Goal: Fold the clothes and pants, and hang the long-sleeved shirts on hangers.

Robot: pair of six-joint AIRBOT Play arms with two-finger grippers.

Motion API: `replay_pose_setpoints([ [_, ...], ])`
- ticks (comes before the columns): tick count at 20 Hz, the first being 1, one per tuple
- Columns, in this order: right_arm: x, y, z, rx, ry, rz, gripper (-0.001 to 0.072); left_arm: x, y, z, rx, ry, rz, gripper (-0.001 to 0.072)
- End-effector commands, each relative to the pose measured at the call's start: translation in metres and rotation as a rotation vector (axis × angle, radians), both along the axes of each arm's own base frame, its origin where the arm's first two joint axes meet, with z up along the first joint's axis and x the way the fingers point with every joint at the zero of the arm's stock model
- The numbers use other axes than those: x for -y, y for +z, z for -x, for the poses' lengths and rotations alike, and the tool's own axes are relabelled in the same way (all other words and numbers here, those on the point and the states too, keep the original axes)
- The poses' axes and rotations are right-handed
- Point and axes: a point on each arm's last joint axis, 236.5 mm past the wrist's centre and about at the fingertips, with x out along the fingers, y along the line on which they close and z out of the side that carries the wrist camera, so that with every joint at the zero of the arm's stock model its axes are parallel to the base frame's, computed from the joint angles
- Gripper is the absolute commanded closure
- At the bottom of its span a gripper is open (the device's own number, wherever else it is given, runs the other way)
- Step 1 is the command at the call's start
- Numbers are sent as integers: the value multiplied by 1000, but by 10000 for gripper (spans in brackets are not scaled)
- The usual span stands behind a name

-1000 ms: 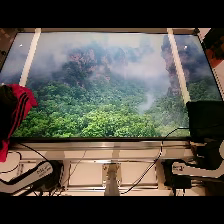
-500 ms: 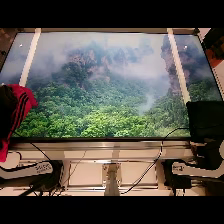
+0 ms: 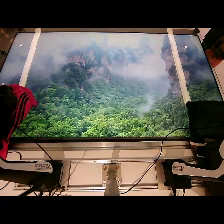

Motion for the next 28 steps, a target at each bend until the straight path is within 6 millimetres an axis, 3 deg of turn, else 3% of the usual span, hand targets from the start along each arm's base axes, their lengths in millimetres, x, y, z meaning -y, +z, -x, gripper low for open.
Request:
replay_pose_setpoints([
  [1, 0, 0, 0, 0, 1, 0, 691, -5, -2, -6, 7, -14, -20, 295],
  [4, 0, 0, 0, 0, 1, 0, 691, -2, -2, -1, -9, -5, -10, 698],
  [7, 0, 0, 0, 0, 1, 0, 691, -1, 12, 0, 49, 45, -16, 699],
  [9, 0, 0, 0, 0, 1, 0, 691, 1, 38, 2, 123, 72, -34, 699],
  [12, 0, 0, 0, 0, 1, 0, 691, 7, 100, 6, 330, 140, -72, 700],
  [15, 0, 0, 0, 0, 1, 0, 691, 44, 181, -15, 718, 131, 17, 699],
  [19, 0, 0, 0, 0, 1, 0, 691, 158, 288, -48, 1152, -100, 321, 699],
  [21, 0, 0, 0, 0, 1, 0, 691, 231, 320, -57, 1244, -259, 499, 699],
  [24, 0, 0, 0, 0, 1, 0, 691, 354, 346, -59, 1266, -486, 803, 699],
  [28, -1, 0, 0, 0, 1, -1, 691, 509, 359, -35, 1224, -811, 1003, 700],
])
